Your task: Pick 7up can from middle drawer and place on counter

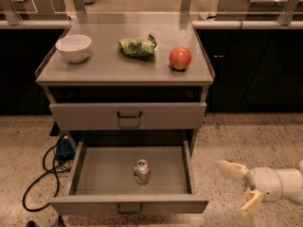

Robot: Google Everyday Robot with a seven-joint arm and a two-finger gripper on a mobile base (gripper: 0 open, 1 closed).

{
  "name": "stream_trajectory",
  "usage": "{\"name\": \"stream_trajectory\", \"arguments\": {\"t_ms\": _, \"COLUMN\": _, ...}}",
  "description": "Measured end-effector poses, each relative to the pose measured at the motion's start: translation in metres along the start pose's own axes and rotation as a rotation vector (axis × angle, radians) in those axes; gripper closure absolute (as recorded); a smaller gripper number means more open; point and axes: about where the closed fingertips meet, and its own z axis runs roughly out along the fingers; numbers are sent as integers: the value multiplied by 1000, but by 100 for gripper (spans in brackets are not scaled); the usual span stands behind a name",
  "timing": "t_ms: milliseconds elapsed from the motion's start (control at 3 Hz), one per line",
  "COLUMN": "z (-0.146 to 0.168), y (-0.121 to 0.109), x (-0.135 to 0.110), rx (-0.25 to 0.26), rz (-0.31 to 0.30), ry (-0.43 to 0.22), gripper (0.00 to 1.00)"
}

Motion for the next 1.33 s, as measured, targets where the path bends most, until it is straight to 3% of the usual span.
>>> {"name": "stream_trajectory", "arguments": {"t_ms": 333, "z": 43, "y": 5, "x": -31, "rx": 66, "rz": 97, "ry": -20, "gripper": 0}}
{"name": "stream_trajectory", "arguments": {"t_ms": 667, "z": 42, "y": 0, "x": -52, "rx": 155, "rz": 57, "ry": 33, "gripper": 0}}
{"name": "stream_trajectory", "arguments": {"t_ms": 1000, "z": 53, "y": 3, "x": -43, "rx": 210, "rz": 4, "ry": 102, "gripper": 0}}
{"name": "stream_trajectory", "arguments": {"t_ms": 1333, "z": 87, "y": -5, "x": -31, "rx": 279, "rz": -59, "ry": 96, "gripper": 0}}
